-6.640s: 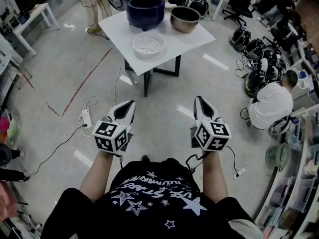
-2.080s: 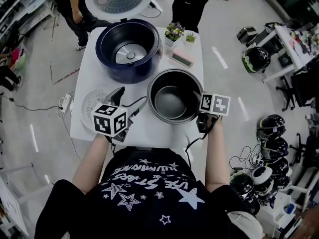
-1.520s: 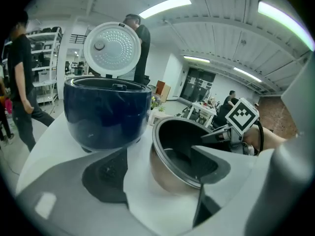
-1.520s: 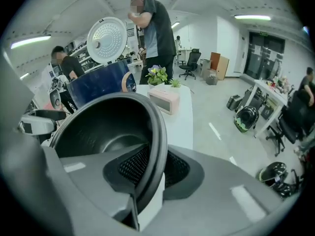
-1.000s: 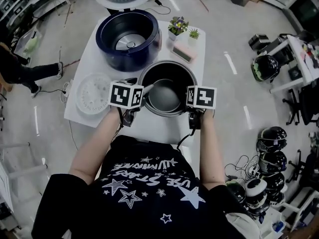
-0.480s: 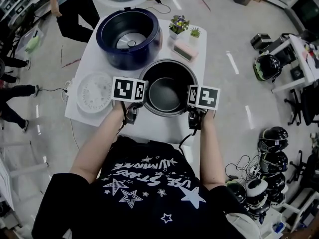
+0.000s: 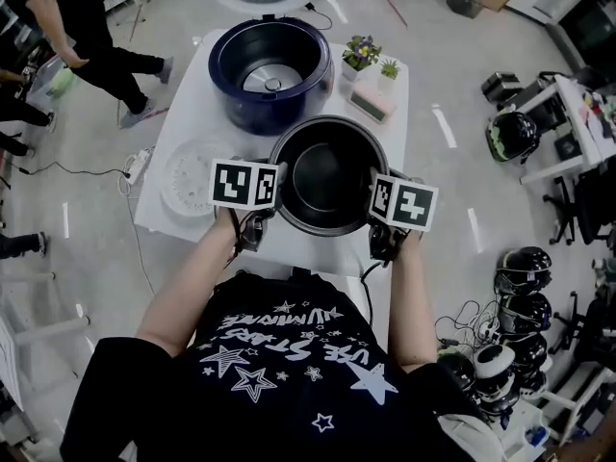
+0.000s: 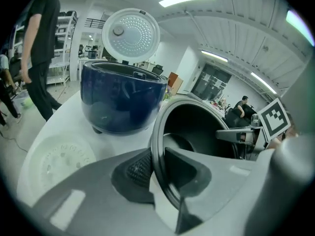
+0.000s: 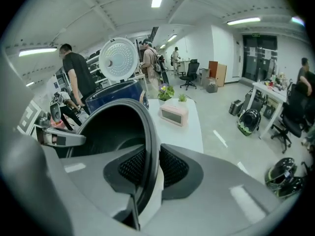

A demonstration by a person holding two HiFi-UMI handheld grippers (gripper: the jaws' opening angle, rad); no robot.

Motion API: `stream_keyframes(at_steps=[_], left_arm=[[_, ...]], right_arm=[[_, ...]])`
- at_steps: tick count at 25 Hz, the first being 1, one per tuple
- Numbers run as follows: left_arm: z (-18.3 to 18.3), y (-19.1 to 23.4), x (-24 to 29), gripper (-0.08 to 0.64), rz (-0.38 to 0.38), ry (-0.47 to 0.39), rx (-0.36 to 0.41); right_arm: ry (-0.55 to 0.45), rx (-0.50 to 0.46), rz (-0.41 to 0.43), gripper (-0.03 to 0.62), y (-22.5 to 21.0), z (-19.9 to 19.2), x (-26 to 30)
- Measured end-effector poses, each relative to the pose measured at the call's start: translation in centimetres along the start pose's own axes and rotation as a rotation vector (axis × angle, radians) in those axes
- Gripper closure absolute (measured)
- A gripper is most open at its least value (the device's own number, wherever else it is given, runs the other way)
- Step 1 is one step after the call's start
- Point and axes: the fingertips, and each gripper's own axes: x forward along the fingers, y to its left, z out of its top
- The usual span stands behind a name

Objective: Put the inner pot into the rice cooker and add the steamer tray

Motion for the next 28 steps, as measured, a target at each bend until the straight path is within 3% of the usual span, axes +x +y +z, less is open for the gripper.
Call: stream_keyframes(at_steps=[9,15,23,28], left_arm=[[2.0,0.6,-5.9,0.488,-0.09,-0.077,0.066],[3.6,1.9,-10.9,0.488,-0.16,-0.155,0.081],[5.7,5.4,-16.3,0.488,-0.164,-0.237,0.111],[8.2,8.8,-19.8,0.488,-0.117,-0.299,0.127]], right_arm=[[-0.112,-0.036,-0.069,0.495,4.6,2.5,-5.4],[-0.196,-0.052,-0.059,0.488,9.3,4.4,-9.0],[-0.276,-0.091,-0.06,0.488,15.3,7.1,-11.0],[-0.32,-0.108,-0.018,0.486,19.4,9.5,-10.9]])
